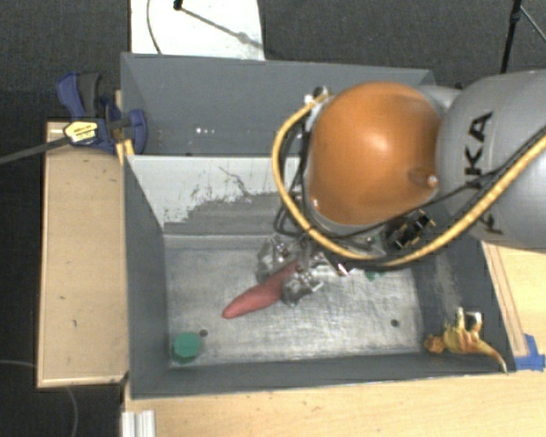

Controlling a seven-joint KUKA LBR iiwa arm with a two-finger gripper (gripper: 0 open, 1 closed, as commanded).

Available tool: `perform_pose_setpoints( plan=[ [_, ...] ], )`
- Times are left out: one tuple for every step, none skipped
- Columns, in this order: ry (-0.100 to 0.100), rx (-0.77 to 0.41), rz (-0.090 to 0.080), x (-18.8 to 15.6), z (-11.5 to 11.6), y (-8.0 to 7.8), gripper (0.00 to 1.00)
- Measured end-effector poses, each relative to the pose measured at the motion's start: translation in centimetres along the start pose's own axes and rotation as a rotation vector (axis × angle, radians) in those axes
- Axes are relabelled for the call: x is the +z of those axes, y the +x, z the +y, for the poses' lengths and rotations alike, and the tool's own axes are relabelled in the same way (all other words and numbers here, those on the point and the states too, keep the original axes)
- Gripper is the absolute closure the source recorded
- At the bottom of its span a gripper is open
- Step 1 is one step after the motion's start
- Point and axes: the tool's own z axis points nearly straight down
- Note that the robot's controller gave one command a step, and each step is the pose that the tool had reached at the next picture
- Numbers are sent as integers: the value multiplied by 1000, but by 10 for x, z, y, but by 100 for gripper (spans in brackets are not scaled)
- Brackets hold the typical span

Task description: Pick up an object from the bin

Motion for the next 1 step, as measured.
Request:
perform_pose_setpoints(
  plan=[
    [1, -286, -1, 11, -8, 11, 100]
  ],
)
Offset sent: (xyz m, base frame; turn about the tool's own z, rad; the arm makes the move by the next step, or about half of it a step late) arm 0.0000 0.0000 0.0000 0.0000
